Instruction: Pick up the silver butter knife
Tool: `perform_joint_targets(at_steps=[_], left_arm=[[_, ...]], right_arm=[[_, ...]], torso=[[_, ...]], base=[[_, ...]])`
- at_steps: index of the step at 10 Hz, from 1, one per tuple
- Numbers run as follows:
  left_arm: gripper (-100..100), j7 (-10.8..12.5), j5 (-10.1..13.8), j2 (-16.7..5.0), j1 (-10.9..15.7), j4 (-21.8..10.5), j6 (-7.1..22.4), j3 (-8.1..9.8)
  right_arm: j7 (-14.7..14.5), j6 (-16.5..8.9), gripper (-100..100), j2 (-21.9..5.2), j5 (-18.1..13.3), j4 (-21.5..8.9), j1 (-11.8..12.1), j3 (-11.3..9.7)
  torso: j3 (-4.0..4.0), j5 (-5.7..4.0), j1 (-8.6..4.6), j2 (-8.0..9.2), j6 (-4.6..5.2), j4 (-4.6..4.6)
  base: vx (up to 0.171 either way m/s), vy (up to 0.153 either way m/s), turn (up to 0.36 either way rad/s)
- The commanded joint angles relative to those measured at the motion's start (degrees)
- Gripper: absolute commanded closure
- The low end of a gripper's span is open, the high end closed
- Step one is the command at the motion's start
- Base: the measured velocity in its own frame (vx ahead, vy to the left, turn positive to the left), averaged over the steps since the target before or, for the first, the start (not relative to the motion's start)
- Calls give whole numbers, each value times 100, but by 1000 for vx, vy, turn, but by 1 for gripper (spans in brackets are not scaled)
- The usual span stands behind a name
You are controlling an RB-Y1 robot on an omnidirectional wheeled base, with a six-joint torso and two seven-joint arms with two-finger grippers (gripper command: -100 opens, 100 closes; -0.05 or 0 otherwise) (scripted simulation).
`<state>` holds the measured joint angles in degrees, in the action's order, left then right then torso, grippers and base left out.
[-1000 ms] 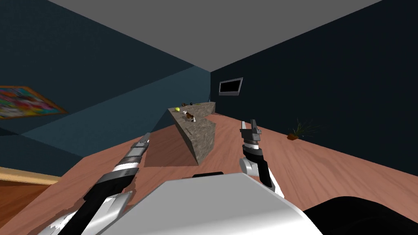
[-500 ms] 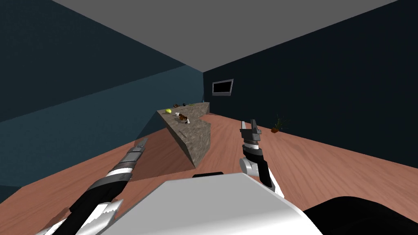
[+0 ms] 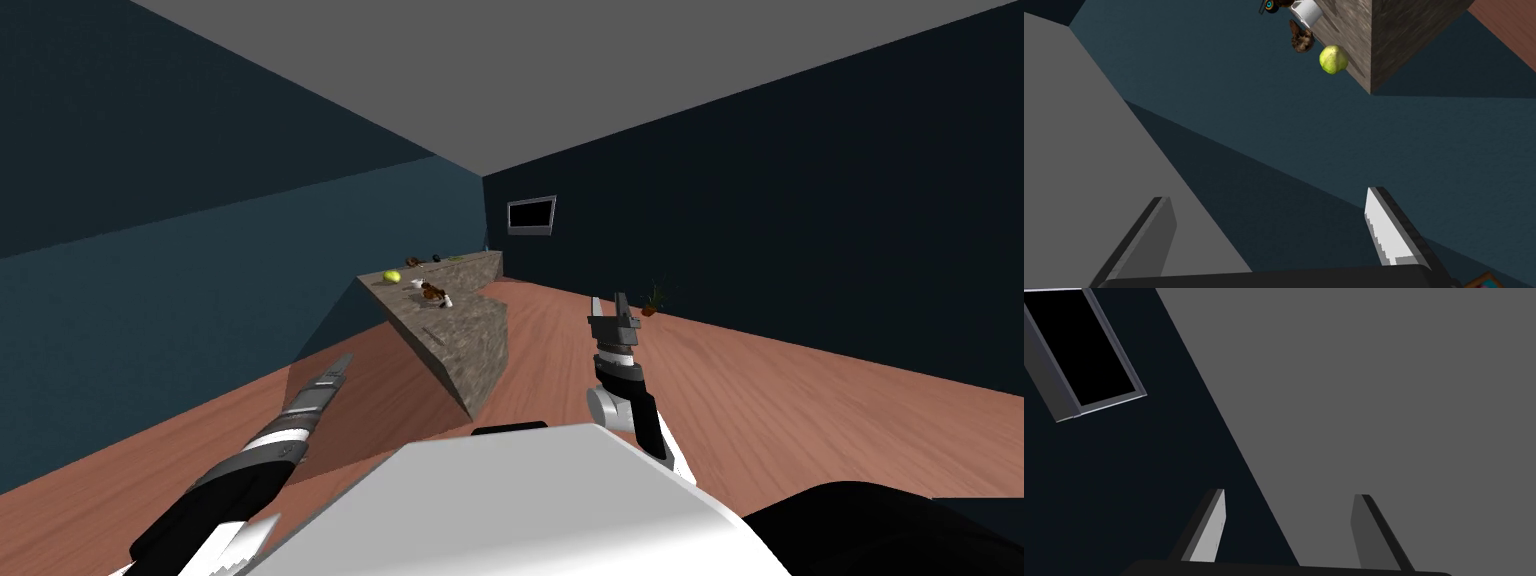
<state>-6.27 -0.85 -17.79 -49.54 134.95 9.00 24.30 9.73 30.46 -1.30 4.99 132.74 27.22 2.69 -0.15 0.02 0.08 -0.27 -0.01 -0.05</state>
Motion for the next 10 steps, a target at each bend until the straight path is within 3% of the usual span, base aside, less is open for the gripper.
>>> perform_joint_targets(at_steps=[1,10], left_arm=[[-100,10,-20,-33,-1,-62,258,10],[-100,166,-130,-203,-549,-379,1458,61]], right_arm=[[0,0,0,0,0,0,0,0],[0,0,0,0,0,0,1,1]], torso=[[0,0,0,0,0,0],[-13,2,5,-22,-3,-5]], base=[[40,-5,-210],[69,-4,-215]])
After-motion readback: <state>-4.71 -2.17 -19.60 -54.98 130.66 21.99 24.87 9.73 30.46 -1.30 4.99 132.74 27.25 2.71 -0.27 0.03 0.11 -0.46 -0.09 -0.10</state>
